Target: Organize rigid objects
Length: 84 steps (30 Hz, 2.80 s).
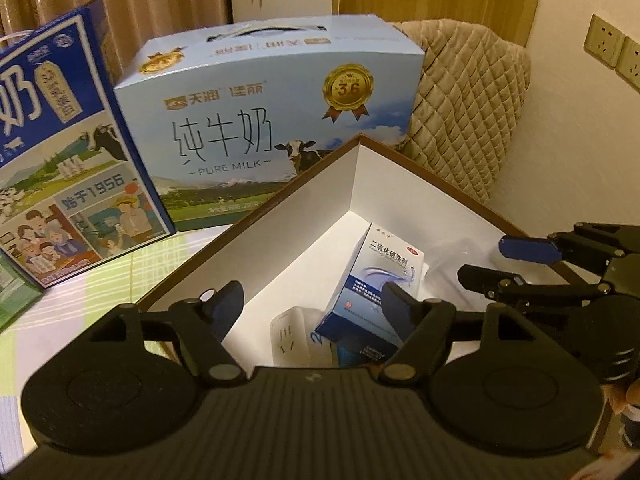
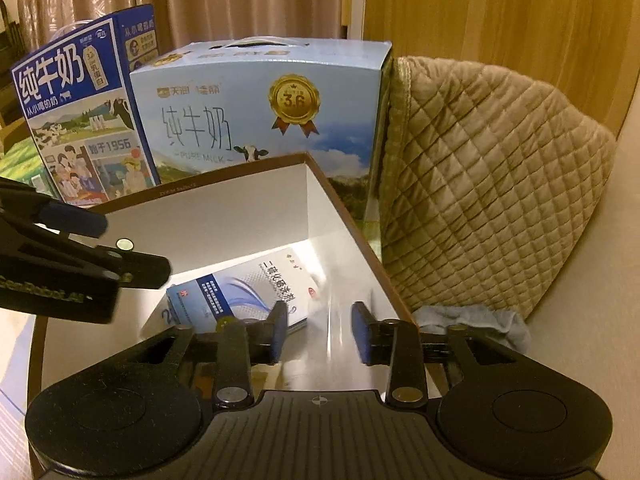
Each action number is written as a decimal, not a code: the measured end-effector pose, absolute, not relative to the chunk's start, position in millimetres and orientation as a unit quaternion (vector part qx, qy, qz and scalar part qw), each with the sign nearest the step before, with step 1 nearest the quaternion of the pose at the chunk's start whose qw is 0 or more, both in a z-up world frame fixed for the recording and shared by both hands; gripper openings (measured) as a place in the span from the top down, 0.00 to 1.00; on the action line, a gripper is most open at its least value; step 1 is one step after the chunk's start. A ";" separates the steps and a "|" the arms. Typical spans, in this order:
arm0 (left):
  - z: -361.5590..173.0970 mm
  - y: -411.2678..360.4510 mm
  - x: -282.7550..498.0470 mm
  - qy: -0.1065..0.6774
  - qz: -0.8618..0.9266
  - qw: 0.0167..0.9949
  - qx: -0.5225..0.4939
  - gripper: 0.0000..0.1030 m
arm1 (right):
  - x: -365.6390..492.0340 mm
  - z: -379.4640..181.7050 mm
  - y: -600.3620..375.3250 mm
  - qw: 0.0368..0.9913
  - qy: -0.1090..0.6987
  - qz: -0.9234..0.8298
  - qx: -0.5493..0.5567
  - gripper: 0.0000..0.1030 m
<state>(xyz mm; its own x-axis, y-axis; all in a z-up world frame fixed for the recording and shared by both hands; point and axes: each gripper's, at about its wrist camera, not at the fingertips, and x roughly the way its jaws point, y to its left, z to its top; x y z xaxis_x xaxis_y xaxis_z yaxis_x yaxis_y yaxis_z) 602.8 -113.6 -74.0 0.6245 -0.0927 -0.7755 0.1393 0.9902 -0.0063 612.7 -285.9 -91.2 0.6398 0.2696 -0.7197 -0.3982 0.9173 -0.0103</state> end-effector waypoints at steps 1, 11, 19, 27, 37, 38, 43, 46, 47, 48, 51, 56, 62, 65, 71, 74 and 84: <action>-71.6 -112.3 598.3 0.426 -0.064 0.902 0.027 0.29 | 609.0 -89.1 -288.2 0.902 0.381 0.187 -0.077 0.58; -44.4 -112.9 536.5 0.391 -0.065 0.917 0.050 0.29 | 549.9 -65.7 -307.1 0.901 0.379 0.206 -0.031 0.54; -18.7 -118.4 470.2 0.373 -0.060 0.925 0.047 0.29 | 502.0 -43.4 -323.7 0.901 0.382 0.204 0.011 0.53; -5.7 -121.1 407.0 0.370 -0.050 0.927 0.030 0.29 | 456.2 -27.3 -329.9 0.905 0.369 0.211 0.020 0.52; -10.8 -118.8 336.9 0.393 -0.041 0.919 -0.010 0.29 | 391.9 -25.7 -329.6 0.902 0.367 0.225 0.029 0.51; -12.3 -117.9 330.1 0.396 -0.043 0.917 -0.013 0.29 | 385.9 -26.5 -329.4 0.901 0.370 0.225 0.031 0.51; -18.5 -110.4 295.6 0.407 -0.038 0.913 -0.014 0.29 | 352.5 -33.5 -324.7 0.896 0.384 0.220 0.028 0.51; -18.8 -101.4 275.3 0.409 -0.037 0.912 -0.017 0.29 | 328.7 -37.3 -319.7 0.891 0.396 0.220 0.031 0.51; -18.0 -98.6 268.4 0.410 -0.035 0.911 -0.018 0.29 | 321.4 -37.6 -317.2 0.890 0.399 0.221 0.030 0.51; -17.6 -94.1 259.9 0.410 -0.035 0.911 -0.019 0.29 | 314.0 -37.6 -314.6 0.888 0.401 0.223 0.030 0.51; -16.1 -83.4 239.6 0.413 -0.035 0.910 -0.020 0.29 | 287.3 -37.5 -304.2 0.883 0.409 0.228 0.026 0.51; -15.9 -62.8 203.0 0.417 -0.039 0.908 -0.027 0.29 | 251.4 -37.5 -286.6 0.874 0.423 0.235 0.042 0.51; -14.6 -39.0 165.7 0.418 -0.036 0.907 -0.030 0.29 | 210.0 -34.8 -261.1 0.871 0.427 0.238 0.047 0.51; -14.1 -28.5 149.1 0.420 -0.034 0.906 -0.030 0.29 | 191.6 -31.8 -249.4 0.872 0.425 0.240 0.046 0.51; -14.4 -13.0 120.2 0.421 -0.037 0.906 -0.029 0.29 | 161.1 -31.1 -230.8 0.872 0.425 0.237 0.046 0.51; -15.6 -7.8 109.3 0.423 -0.041 0.905 -0.028 0.29 | 148.1 -32.7 -224.9 0.872 0.427 0.234 0.048 0.51; -20.2 3.3 80.7 0.428 -0.045 0.902 -0.030 0.29 | 113.8 -36.2 -211.2 0.873 0.428 0.231 0.049 0.51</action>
<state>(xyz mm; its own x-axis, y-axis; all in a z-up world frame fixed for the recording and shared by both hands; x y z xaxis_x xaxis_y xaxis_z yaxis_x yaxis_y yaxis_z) 80.7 3.3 -20.2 0.6299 -0.1062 -0.7693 0.0549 0.9942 -0.0923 113.8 -211.2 -36.2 0.5280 0.4441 -0.7239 -0.3609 0.8889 0.2821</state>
